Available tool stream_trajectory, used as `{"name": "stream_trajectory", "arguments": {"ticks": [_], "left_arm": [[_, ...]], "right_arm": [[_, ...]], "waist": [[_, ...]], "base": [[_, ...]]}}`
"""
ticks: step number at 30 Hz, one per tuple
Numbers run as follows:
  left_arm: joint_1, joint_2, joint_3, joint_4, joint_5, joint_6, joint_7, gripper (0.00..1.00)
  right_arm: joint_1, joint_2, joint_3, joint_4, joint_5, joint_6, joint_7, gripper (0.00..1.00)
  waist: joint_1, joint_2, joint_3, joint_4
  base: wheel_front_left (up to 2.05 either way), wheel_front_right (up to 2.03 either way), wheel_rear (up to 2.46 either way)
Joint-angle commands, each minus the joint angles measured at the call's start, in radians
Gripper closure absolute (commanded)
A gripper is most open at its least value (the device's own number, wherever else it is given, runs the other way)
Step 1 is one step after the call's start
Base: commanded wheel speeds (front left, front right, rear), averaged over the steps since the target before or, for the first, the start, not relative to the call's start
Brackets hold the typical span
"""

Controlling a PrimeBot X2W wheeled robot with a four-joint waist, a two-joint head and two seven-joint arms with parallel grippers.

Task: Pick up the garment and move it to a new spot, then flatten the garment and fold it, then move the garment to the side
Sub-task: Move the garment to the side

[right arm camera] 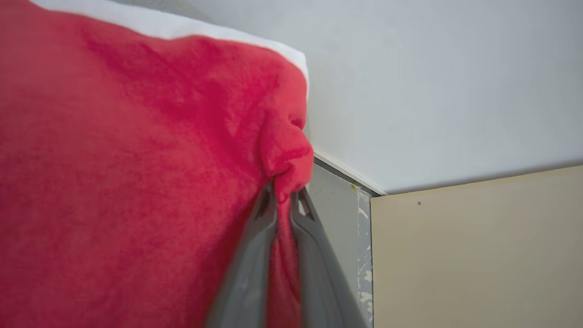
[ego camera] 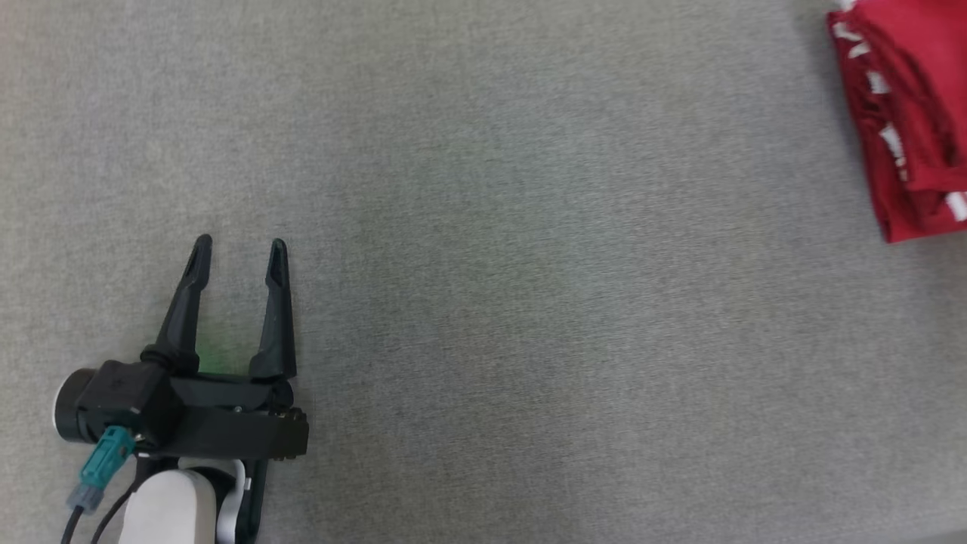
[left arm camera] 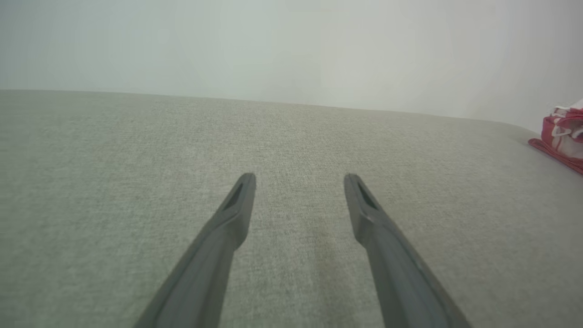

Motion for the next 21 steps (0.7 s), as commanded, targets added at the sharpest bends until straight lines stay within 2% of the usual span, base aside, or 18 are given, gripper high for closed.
{"name": "stream_trajectory", "arguments": {"ticks": [1, 2, 3, 4, 13, 16, 17, 21], "left_arm": [[-0.014, 0.001, 0.004, -0.003, 0.001, -0.002, 0.0, 0.0], [-0.014, 0.001, 0.005, -0.003, 0.0, -0.003, 0.0, 0.0], [-0.014, 0.001, 0.005, -0.002, 0.0, -0.005, 0.0, 0.0], [-0.015, 0.001, 0.003, -0.001, -0.001, -0.006, 0.0, 0.0], [0.007, 0.001, -0.004, 0.014, -0.023, 0.005, 0.0, 0.0], [0.025, 0.001, 0.007, 0.017, -0.039, 0.021, 0.0, 0.0], [0.025, 0.001, 0.007, 0.017, -0.039, 0.021, 0.0, 0.0], [0.061, 0.001, 0.017, 0.018, -0.054, 0.041, 0.0, 0.0]], "right_arm": [[0.016, 0.015, -0.01, 0.008, -0.019, -0.003, -0.006, 1.0], [0.025, 0.022, -0.024, 0.02, -0.029, -0.003, -0.005, 0.83], [0.031, 0.028, -0.045, 0.031, -0.042, -0.003, -0.004, 0.11], [0.038, 0.036, -0.063, 0.041, -0.052, -0.003, -0.003, 0.0], [0.084, 0.106, -0.2, 0.12, -0.121, -0.003, -0.142, 0.0], [0.119, 0.173, -0.282, 0.116, -0.083, -0.003, -0.22, 0.0], [0.119, 0.173, -0.282, 0.116, -0.083, -0.003, -0.22, 0.0], [0.22, 0.285, -0.371, 0.062, -0.024, -0.003, -0.329, 0.0]], "waist": [[-0.0001, -0.0002, 0.014, 0.015], [-0.0001, -0.0002, 0.015, 0.016], [-0.0001, -0.0002, 0.015, 0.018], [-0.0001, -0.0002, 0.014, 0.018], [-0.0001, -0.0002, -0.062, 0.028], [-0.0001, -0.0002, -0.111, 0.029], [-0.0001, -0.0002, -0.111, 0.029], [-0.0001, -0.0002, -0.186, 0.036]], "base": [[0.0, 0.0, 0.0], [0.0, 0.0, 0.0], [0.0, 0.0, 0.0], [0.0, 0.0, 0.0], [0.0, 0.0, 0.0], [0.0, 0.0, 0.0], [0.0, 0.0, 0.0], [0.0, 0.0, 0.0]]}}
